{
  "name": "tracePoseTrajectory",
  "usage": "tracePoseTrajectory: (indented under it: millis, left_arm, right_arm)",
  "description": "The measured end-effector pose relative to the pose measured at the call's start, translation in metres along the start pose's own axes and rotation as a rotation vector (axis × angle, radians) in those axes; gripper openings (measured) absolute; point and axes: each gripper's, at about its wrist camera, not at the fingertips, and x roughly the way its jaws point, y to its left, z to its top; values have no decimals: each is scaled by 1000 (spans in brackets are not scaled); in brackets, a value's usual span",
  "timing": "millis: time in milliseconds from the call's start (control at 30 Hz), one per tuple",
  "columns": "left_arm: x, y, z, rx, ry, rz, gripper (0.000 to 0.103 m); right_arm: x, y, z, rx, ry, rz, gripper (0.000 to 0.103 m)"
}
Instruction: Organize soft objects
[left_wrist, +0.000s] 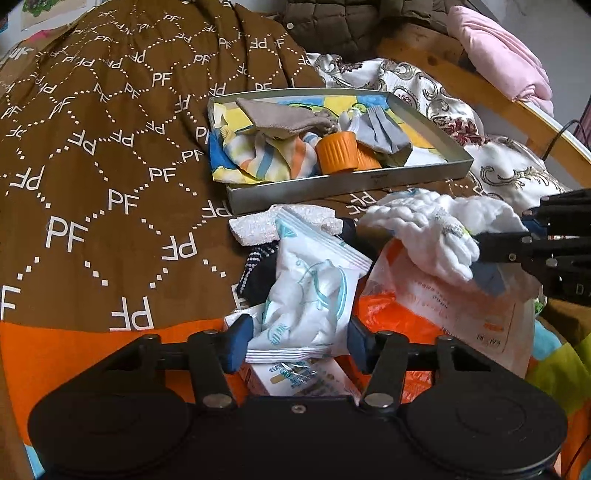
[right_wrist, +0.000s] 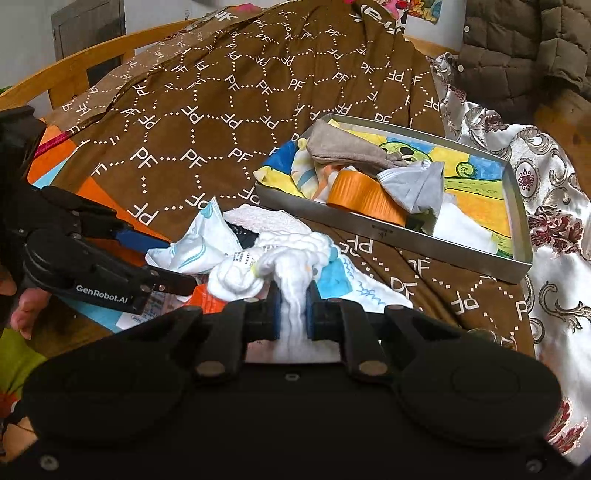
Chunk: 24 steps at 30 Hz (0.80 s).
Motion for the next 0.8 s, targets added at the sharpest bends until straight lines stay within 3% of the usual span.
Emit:
tracePoseTrajectory:
  millis: [33,67,400,800]
  left_arm:
    - [0,0,0,-1,-1,0,46]
    - [0,0,0,10,-1,-3,33]
    - [-2,2,4,-11,-3,-22,31]
    - [-17,-1,37,-67,-128,-55,31]
  right_arm:
    - [0,0,0,0,-1,0,7]
    - [2,1,1,1,-1,0,7]
    - [0,1,5,11,-14,1,7]
    - [-13,-22,31,70,-114,-36,7]
